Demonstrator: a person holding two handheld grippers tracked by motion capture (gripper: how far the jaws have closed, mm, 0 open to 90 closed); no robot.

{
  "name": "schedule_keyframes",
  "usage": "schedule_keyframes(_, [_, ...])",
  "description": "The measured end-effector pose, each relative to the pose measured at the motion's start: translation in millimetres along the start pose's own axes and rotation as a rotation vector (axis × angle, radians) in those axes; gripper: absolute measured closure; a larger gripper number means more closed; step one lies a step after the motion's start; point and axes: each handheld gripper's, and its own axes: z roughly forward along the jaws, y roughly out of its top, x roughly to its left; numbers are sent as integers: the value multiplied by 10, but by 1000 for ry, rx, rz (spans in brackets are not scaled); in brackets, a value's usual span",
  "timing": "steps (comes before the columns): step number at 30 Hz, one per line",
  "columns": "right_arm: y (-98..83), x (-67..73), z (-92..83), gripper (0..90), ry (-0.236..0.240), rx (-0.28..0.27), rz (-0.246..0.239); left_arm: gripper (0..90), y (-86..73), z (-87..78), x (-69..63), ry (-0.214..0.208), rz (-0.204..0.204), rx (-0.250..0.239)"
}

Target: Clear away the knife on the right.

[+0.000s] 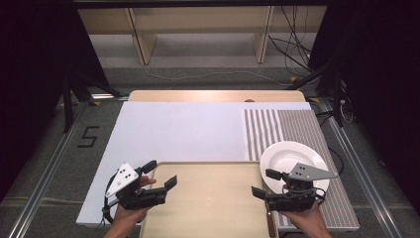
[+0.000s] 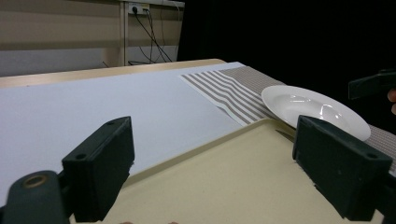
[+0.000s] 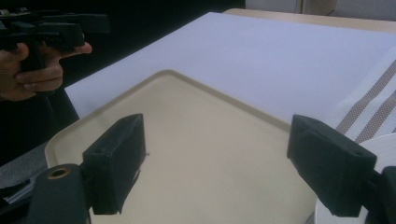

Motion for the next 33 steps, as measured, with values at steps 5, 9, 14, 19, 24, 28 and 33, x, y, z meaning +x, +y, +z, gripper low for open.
schedule_keyframes(5, [0,16,0,177,1,-1,-12,125,-5,11,-9,-9,1,10])
schedule_keyframes(9, [7,23,-37,151,0,-19,-25,125,-7,11,-12,-13,5,14])
schedule_keyframes(14, [-3,-5,-143,135,-17,-52,-39,125,-7,9,-11,-14,7,14])
schedule_keyframes(19, [-26,-70,-247,135,-42,-89,-30,125,-10,14,-19,-18,9,19])
schedule_keyframes(24, [-62,-86,-311,136,-53,-112,-23,125,-14,16,-20,-18,11,23])
schedule_keyframes(28, [-79,-81,-345,136,-59,-126,-26,125,-20,20,-25,-19,15,23])
schedule_keyframes(33, [-103,-81,-366,136,-61,-130,-22,125,-31,28,-46,-19,33,33])
